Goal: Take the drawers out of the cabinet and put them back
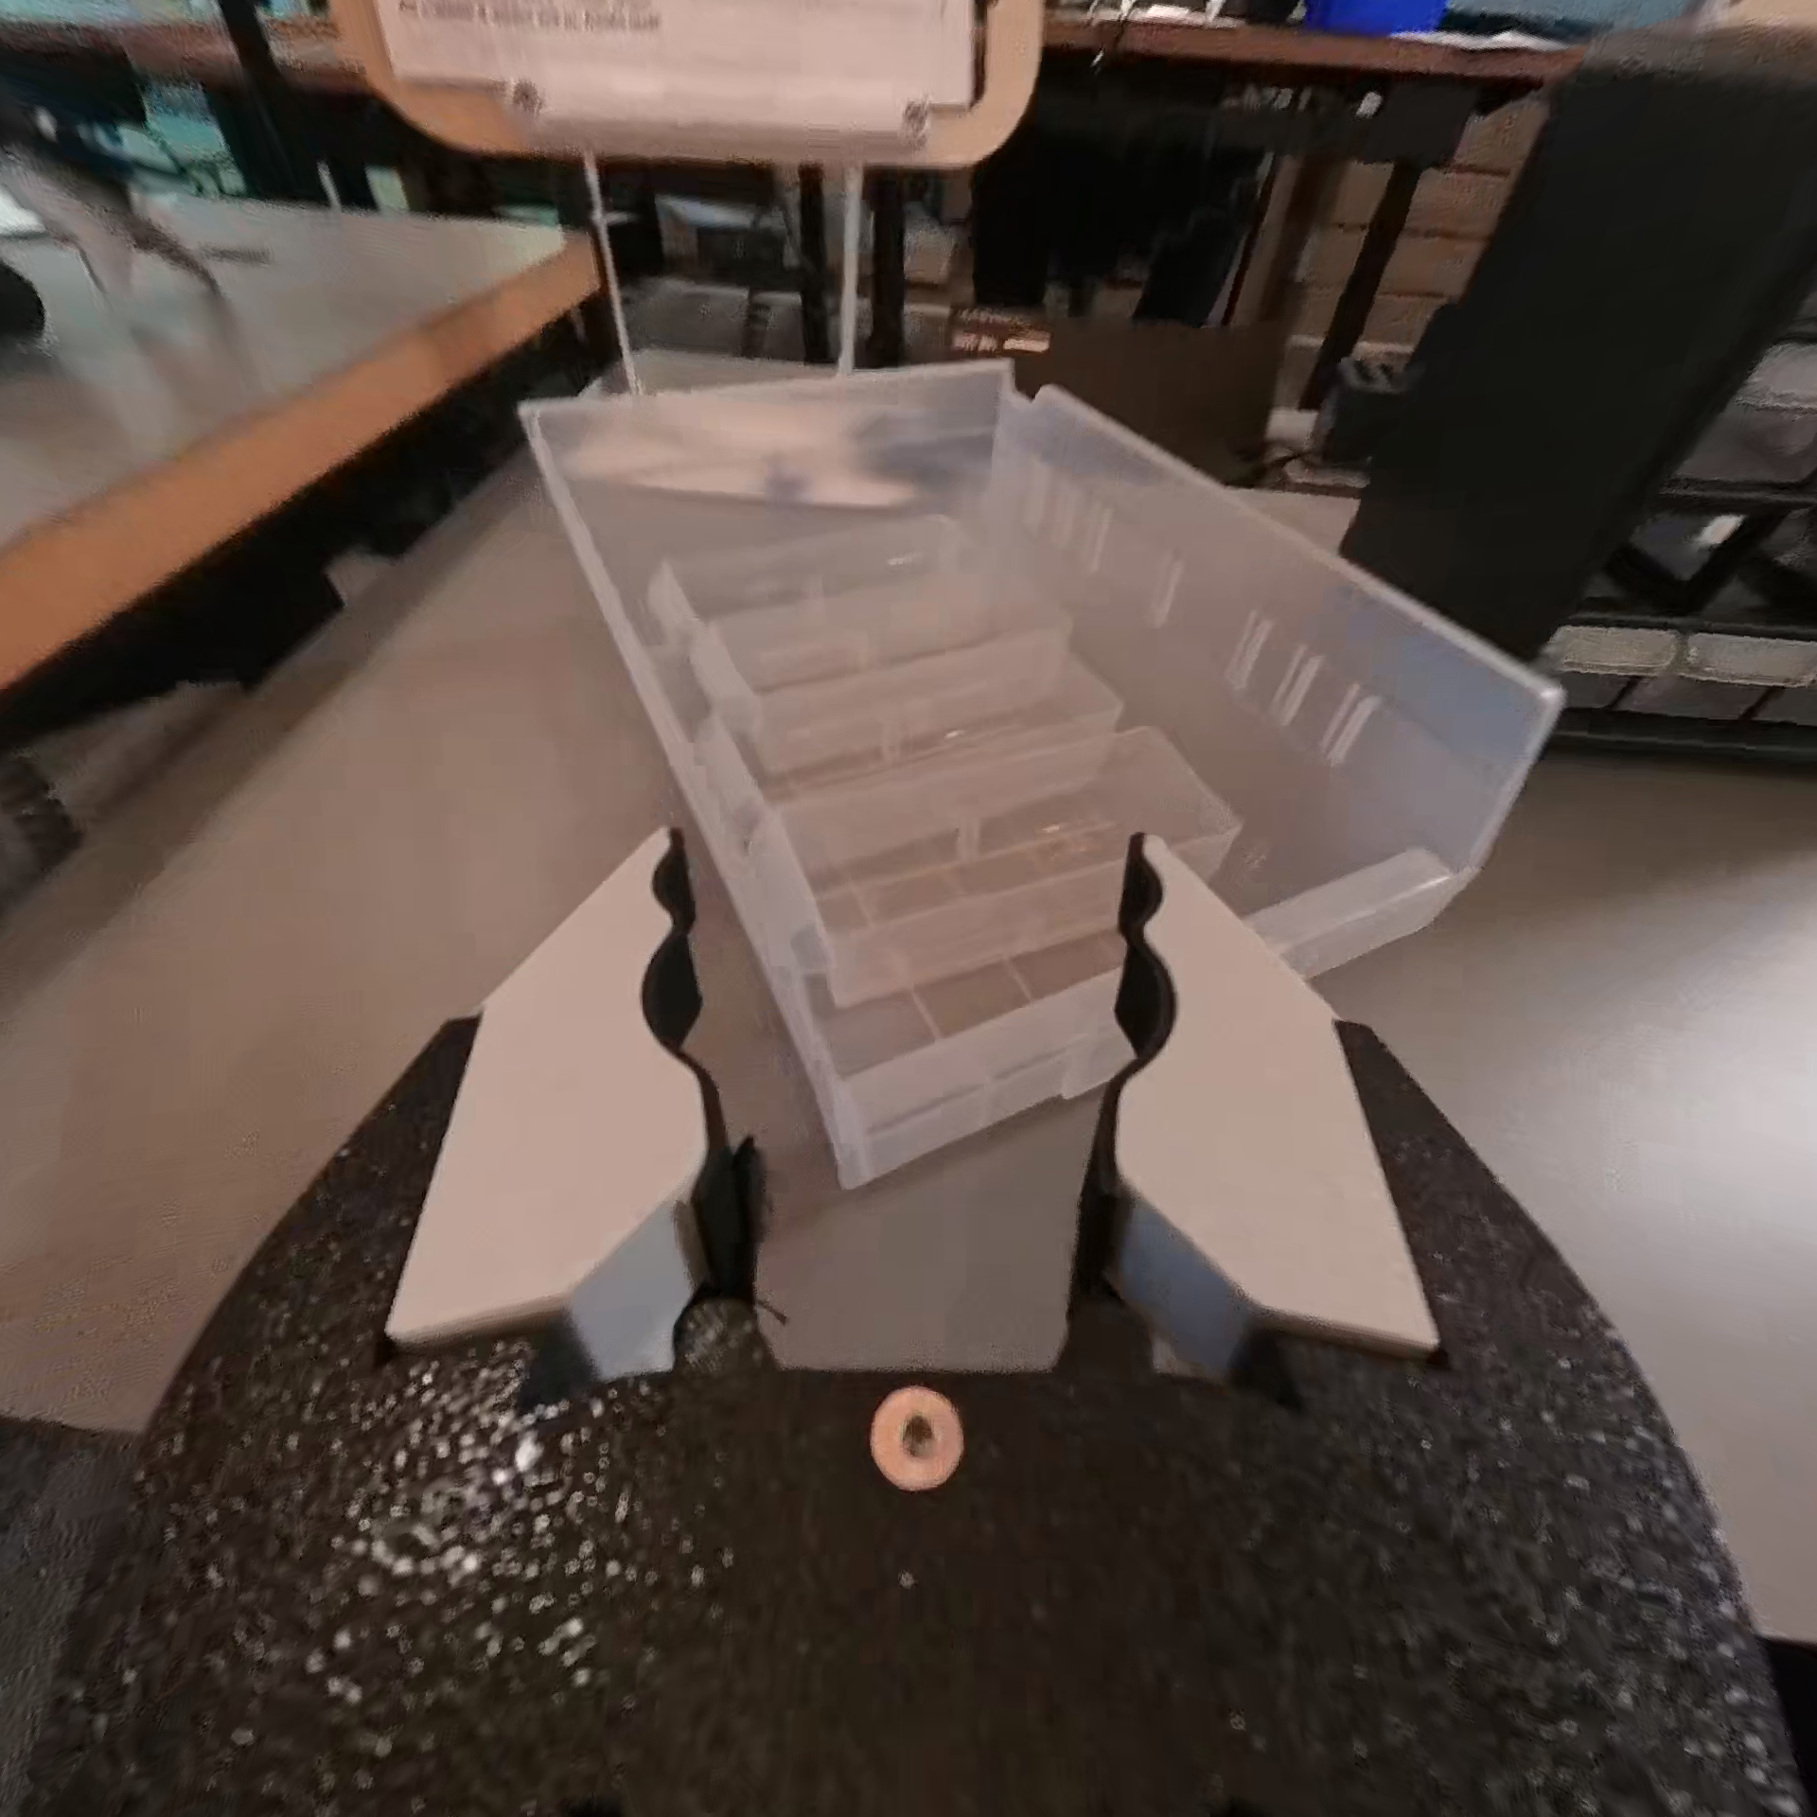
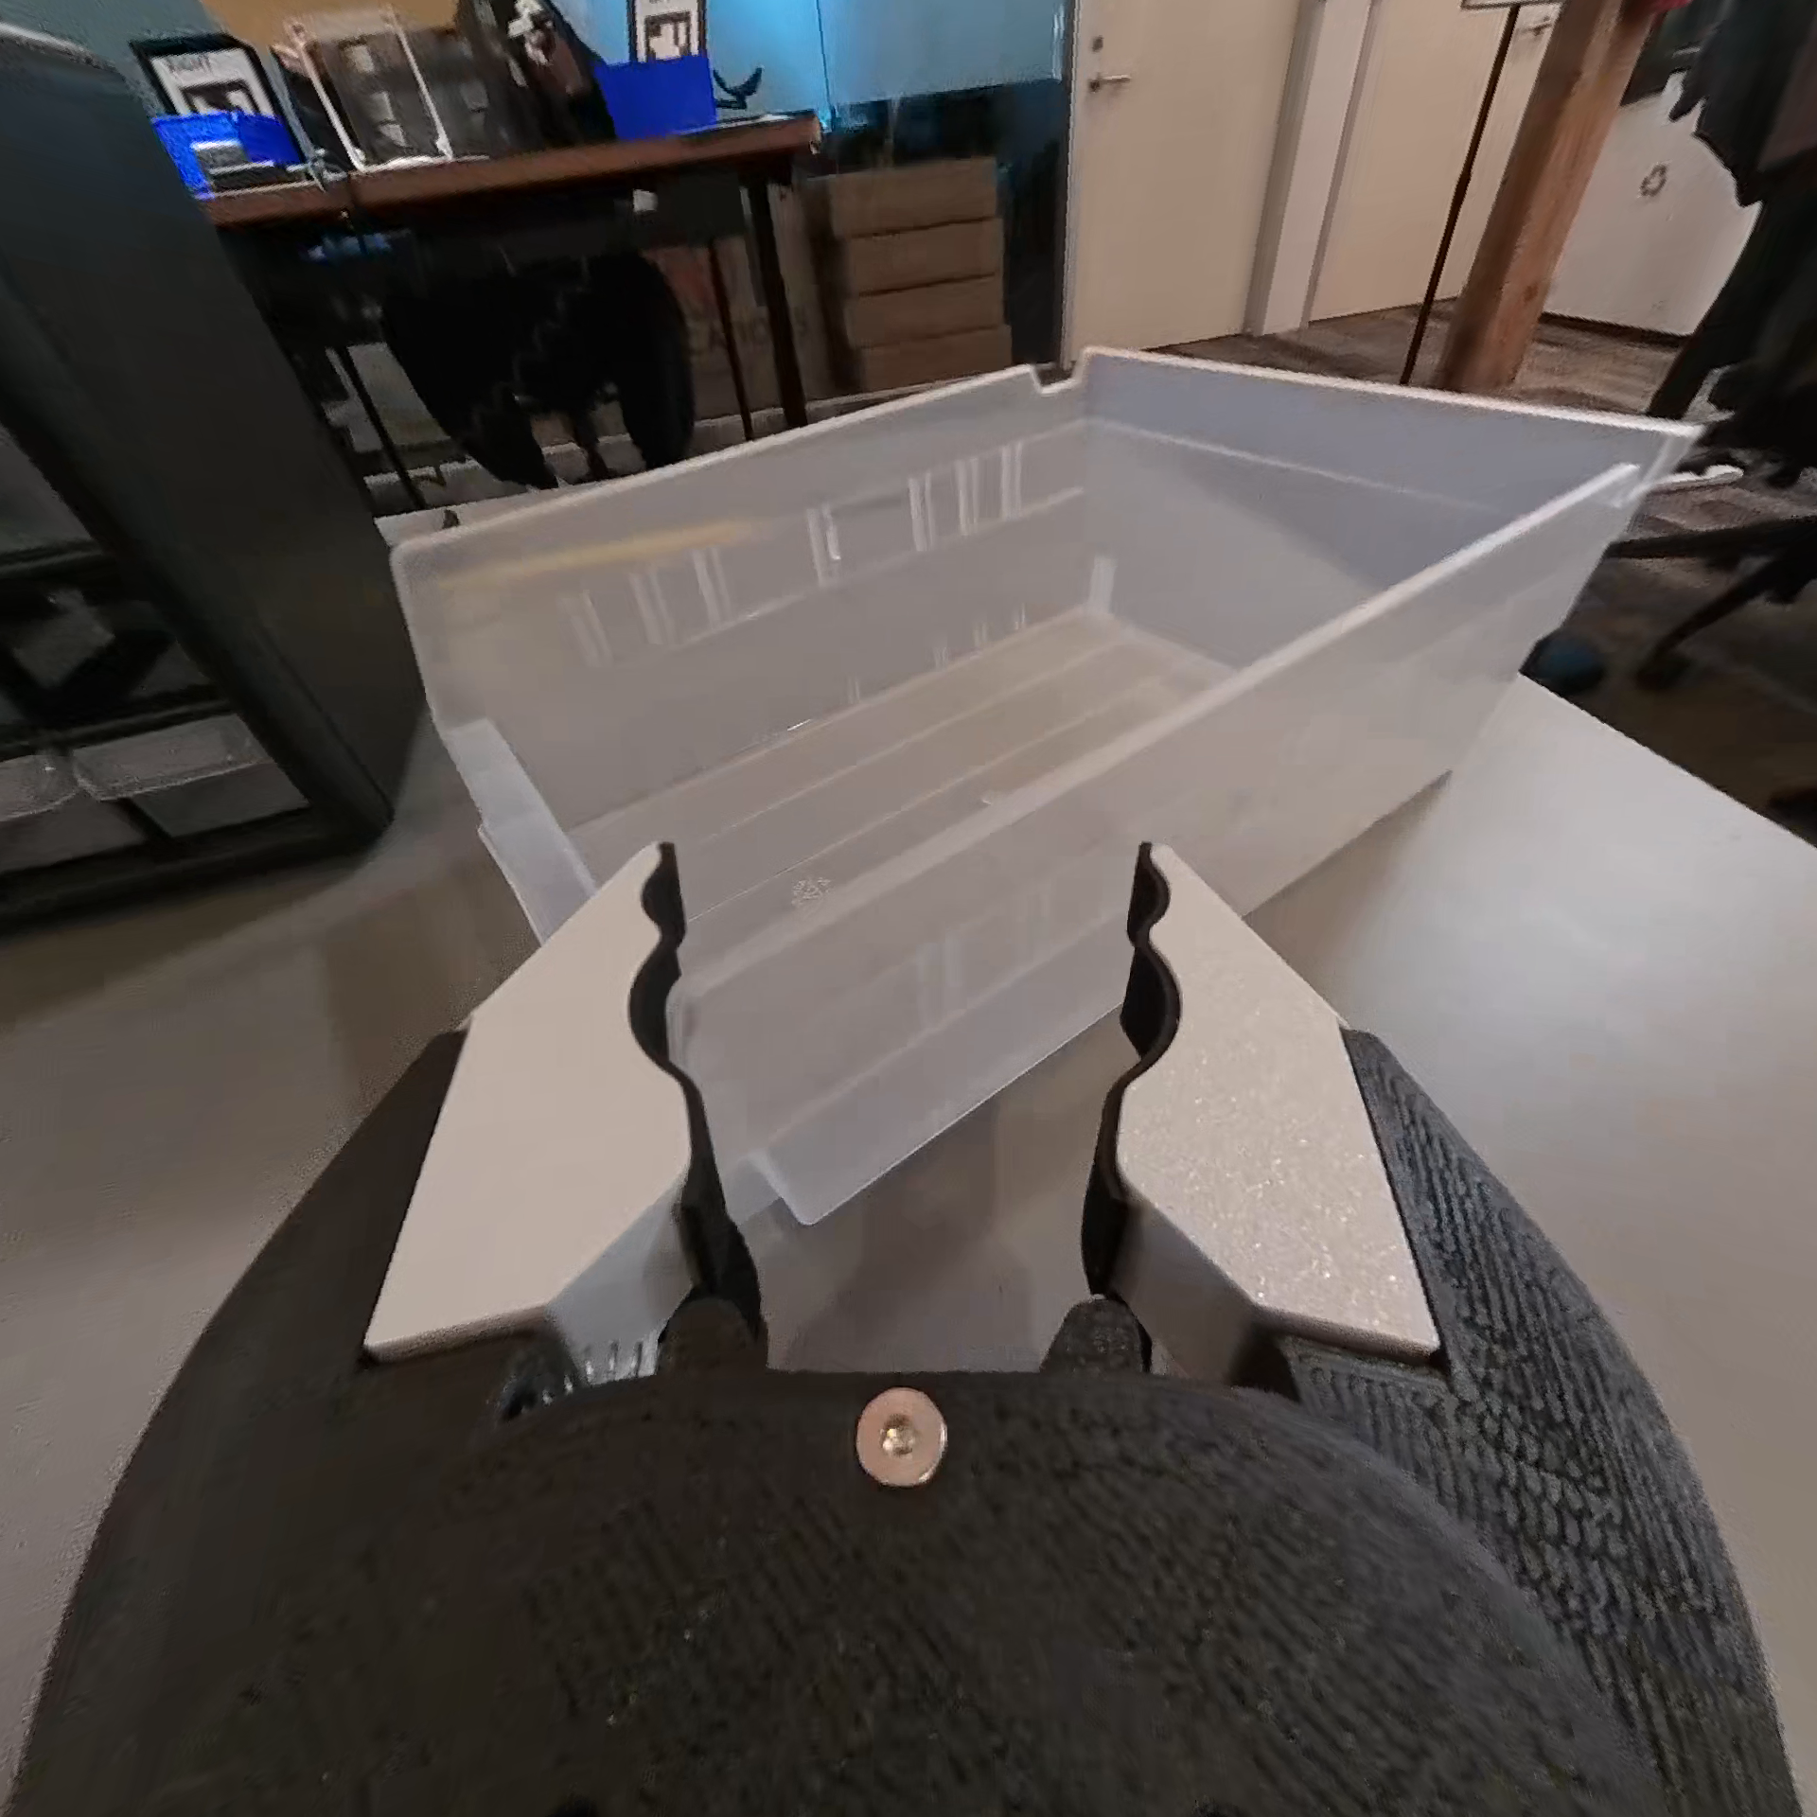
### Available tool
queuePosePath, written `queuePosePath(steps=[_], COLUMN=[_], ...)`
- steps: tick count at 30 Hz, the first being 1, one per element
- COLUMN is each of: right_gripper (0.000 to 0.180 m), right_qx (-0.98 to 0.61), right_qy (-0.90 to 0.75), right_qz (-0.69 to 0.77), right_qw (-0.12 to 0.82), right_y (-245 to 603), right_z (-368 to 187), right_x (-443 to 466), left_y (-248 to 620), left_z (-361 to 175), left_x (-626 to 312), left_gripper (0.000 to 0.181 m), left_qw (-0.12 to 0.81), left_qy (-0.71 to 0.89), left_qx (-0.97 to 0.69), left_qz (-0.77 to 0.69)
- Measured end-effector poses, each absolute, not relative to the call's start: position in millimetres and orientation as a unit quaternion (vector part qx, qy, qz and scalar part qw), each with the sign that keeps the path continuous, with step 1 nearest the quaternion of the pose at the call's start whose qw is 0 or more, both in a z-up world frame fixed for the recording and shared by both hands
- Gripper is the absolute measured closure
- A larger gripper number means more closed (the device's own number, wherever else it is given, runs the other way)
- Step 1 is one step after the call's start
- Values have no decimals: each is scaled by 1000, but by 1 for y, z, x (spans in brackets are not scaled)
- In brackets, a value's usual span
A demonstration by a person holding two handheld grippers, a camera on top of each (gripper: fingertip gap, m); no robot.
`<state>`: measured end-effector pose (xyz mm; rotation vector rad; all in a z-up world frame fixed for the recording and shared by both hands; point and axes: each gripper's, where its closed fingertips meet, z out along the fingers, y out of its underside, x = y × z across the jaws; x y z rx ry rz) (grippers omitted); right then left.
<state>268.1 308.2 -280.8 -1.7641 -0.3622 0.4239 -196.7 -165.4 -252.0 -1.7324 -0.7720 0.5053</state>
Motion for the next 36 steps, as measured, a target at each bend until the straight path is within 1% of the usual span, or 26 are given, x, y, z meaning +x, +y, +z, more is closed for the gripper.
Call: queuePosePath(steps=[1, 4, 5, 7, 9, 10, 11, 13, 14, 16, 18, 19, 20, 21, 22, 24, 26, 28, 29, 31, 32, 34, 36], right_gripper=[94, 116, 122, 135, 144, 149, 152, 160, 165, 176, 176, 176, 172, 163, 161, 152, 145, 138, 138, 138, 141, 145, 143], right_qx=[-763, -772, -775, -780, -789, -794, -797, -803, -806, -811, -813, -817, -818, -815, -804, -766, -720, -662, -633, -572, -527, -434, -377], right_qy=[-151, -132, -127, -121, -127, -133, -142, -167, -183, -212, -230, -227, -225, -219, -207, -175, -155, -162, -176, -191, -187, -178, -196], right_qz=[184, 185, 186, 192, 194, 193, 194, 193, 190, 175, 180, 186, 188, 184, 172, 135, 109, 120, 132, 157, 179, 244, 304], right_qw=[601, 594, 591, 584, 569, 561, 554, 539, 530, 517, 504, 497, 494, 503, 530, 604, 668, 722, 742, 782, 809, 849, 853], right_y=[310, 314, 315, 319, 326, 330, 335, 347, 354, 371, 388, 395, 400, 403, 405, 400, 385, 363, 350, 323, 305, 263, 229], right_z=[-281, -281, -281, -281, -283, -284, -284, -285, -285, -286, -286, -286, -284, -277, -262, -220, -176, -132, -112, -77, -60, -37, -41], right_x=[270, 286, 294, 310, 324, 331, 337, 346, 350, 357, 356, 354, 352, 353, 356, 365, 366, 345, 327, 288, 269, 231, 187], left_y=[-169, -180, -185, -195, -205, -204, -203, -201, -202, -210, -223, -229, -234, -239, -244, -252, -255, -249, -241, -222, -210, -189, -178], left_z=[-258, -266, -267, -271, -276, -278, -279, -282, -282, -280, -278, -277, -277, -277, -277, -277, -271, -248, -231, -198, -191, -198, -218], left_x=[-201, -209, -212, -220, -228, -229, -229, -229, -231, -240, -256, -264, -273, -282, -292, -309, -317, -307, -295, -269, -255, -234, -229], left_gripper=[97, 113, 115, 117, 116, 113, 113, 120, 126, 153, 172, 176, 176, 174, 172, 168, 169, 159, 161, 152, 150, 144, 142], left_qw=[547, 540, 537, 524, 509, 511, 516, 522, 520, 509, 484, 471, 460, 453, 449, 445, 453, 498, 535, 590, 593, 543, 455], left_qy=[-337, -349, -353, -360, -368, -365, -367, -364, -361, -354, -348, -343, -341, -343, -348, -357, -358, -305, -264, -182, -137, -48, 0], left_qx=[-736, -734, -731, -731, -735, -739, -740, -746, -750, -753, -756, -757, -758, -757, -754, -750, -751, -754, -749, -744, -756, -813, -871], left_qz=[215, 221, 229, 248, 256, 244, 225, 195, 193, 220, 270, 294, 311, 323, 330, 336, 320, 302, 288, 256, 238, 205, 183])
